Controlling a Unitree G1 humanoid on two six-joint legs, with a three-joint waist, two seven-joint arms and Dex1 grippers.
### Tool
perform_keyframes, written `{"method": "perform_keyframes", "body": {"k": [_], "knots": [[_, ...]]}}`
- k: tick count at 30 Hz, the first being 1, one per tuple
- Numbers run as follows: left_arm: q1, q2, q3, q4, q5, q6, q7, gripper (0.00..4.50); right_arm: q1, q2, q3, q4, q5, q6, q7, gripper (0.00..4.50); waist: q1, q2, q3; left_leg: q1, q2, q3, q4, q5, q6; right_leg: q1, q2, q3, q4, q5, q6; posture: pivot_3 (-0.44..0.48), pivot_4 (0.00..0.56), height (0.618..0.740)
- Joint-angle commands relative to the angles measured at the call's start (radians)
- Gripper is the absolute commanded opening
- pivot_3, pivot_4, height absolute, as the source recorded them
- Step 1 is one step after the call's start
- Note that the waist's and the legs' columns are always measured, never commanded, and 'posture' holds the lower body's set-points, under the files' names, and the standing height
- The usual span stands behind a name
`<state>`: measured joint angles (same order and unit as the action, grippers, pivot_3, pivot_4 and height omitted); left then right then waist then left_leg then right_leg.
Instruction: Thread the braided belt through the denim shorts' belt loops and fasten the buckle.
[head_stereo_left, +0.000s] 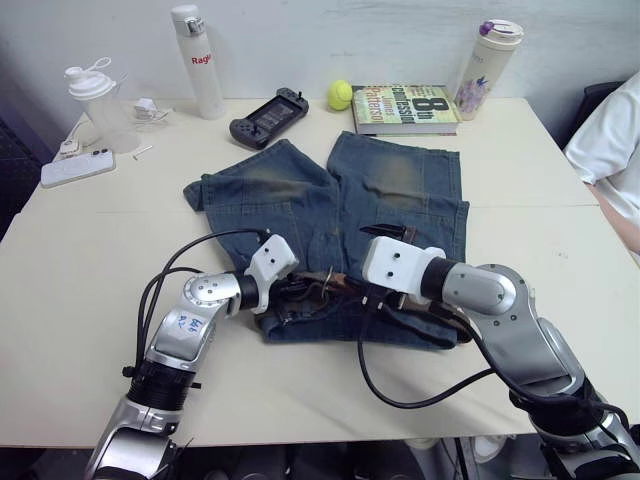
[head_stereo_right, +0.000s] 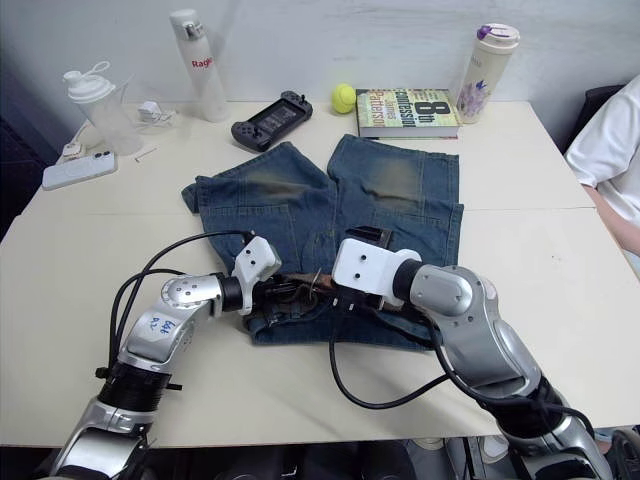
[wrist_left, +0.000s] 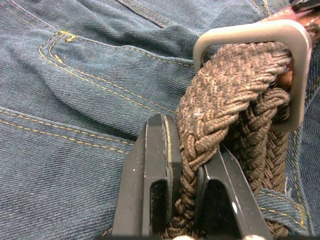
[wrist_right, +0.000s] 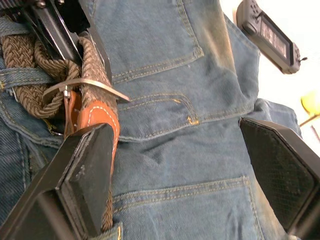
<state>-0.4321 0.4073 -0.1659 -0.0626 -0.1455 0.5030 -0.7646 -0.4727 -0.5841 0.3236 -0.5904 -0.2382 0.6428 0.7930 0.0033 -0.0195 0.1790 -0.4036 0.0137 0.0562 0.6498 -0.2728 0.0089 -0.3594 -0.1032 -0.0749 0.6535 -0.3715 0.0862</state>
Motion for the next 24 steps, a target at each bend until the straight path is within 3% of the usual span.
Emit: {"method": "perform_keyframes", "body": {"k": [1,3,8,15,24], "knots": [[0.002,-0.004,-0.023,-0.01,-0.008,0.004,-0.01,0.0,-0.003,0.006,-0.026,-0.03,0.008,0.004,-0.023,4.29,0.0,0.0,0.0,0.0,0.0,0.0,0.0,0.0,0.0,0.0,0.0,0.0,0.0,0.0,0.0,0.0,0.15,0.74],[0.001,-0.004,-0.022,-0.007,-0.007,0.004,-0.009,0.0,-0.011,0.032,-0.075,-0.053,0.05,0.054,-0.029,4.29,0.0,0.0,0.0,0.0,0.0,0.0,0.0,0.0,0.0,0.0,0.0,0.0,0.0,0.0,0.0,0.0,0.15,0.74],[-0.001,-0.009,-0.021,-0.003,-0.012,0.005,-0.009,0.0,0.031,-0.059,-0.103,-0.068,0.041,0.036,-0.013,4.29,0.005,0.0,0.0,0.0,0.0,-0.001,0.0,0.0,0.0,0.0,0.0,0.0,-0.001,0.0,0.0,0.0,0.15,0.74],[-0.002,-0.024,-0.018,-0.002,-0.021,0.015,-0.007,0.0,0.096,-0.123,-0.033,-0.077,0.004,-0.034,-0.02,4.29,0.006,0.0,0.0,0.0,0.0,-0.001,0.0,0.0,0.0,0.001,0.0,0.0,-0.001,0.0,0.0,0.0,0.15,0.74],[-0.004,-0.016,-0.017,-0.004,-0.016,0.014,-0.007,0.0,0.035,-0.073,0.039,-0.029,-0.054,-0.089,-0.06,4.29,0.009,0.0,0.0,0.0,0.0,-0.001,0.0,0.0,0.0,0.001,0.0,0.0,-0.001,0.0,0.0,0.0,0.15,0.74]]}}
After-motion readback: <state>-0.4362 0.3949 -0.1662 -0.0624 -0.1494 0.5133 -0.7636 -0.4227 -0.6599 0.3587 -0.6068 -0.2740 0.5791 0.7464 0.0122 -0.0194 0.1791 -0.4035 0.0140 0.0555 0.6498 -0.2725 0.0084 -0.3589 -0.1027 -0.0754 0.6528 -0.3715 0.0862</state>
